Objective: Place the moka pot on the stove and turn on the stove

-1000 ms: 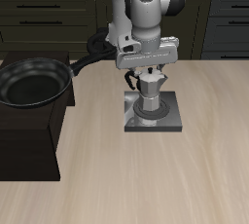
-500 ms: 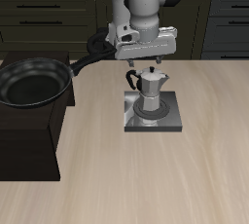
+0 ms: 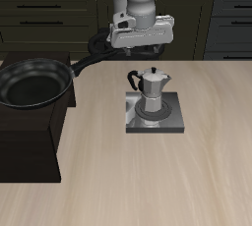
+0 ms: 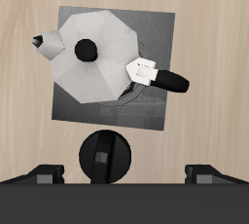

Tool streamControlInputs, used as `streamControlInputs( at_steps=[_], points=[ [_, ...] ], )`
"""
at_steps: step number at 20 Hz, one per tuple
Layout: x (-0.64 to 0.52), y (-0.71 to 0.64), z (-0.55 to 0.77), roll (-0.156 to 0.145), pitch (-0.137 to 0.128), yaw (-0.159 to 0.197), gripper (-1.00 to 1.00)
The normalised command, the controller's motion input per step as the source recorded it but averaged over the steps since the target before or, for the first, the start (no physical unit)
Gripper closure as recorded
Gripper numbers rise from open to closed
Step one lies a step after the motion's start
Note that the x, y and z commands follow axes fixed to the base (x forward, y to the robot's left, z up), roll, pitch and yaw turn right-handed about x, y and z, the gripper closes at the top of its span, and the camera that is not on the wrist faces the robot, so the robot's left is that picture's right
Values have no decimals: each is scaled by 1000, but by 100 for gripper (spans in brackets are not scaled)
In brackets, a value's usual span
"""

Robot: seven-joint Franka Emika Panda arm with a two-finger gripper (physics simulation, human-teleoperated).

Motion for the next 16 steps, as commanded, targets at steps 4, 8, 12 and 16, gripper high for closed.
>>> streamControlInputs(
  at_steps=[4, 8, 12, 16],
  points=[
    [-232, -146, 80, -34, -23, -30, -100],
    [-344, -53, 23, 8, -39, -8, -100],
    [-328, 65, -53, 32, 8, -33, -100],
    [-332, 128, -52, 22, -15, -4, -100]
  ],
)
